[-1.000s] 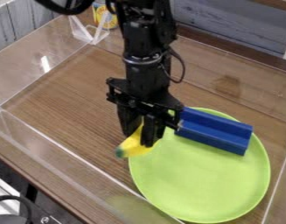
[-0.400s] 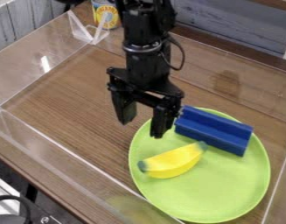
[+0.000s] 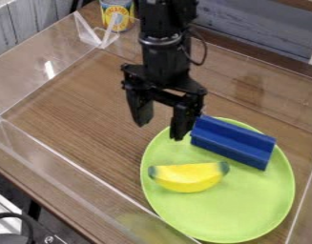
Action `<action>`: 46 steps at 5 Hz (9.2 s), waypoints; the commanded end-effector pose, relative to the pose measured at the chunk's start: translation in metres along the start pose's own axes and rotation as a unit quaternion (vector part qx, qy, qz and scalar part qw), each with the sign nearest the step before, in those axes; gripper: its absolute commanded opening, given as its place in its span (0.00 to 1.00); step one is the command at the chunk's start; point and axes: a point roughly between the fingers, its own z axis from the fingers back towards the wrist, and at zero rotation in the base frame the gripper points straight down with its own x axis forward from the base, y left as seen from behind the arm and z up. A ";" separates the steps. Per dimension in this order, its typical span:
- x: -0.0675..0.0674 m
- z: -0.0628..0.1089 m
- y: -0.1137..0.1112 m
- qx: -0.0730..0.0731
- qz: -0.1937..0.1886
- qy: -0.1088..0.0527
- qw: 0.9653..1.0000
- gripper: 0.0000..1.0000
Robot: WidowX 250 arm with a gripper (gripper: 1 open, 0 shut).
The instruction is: Remove the banana from inside the green plate and put it on the table
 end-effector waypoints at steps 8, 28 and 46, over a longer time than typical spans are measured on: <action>0.017 0.031 -0.009 0.010 -0.033 -0.061 0.998 1.00; -0.008 -0.066 -0.044 0.011 -0.144 -0.019 0.989 0.00; -0.031 -0.016 0.056 0.008 -0.036 -0.047 0.998 1.00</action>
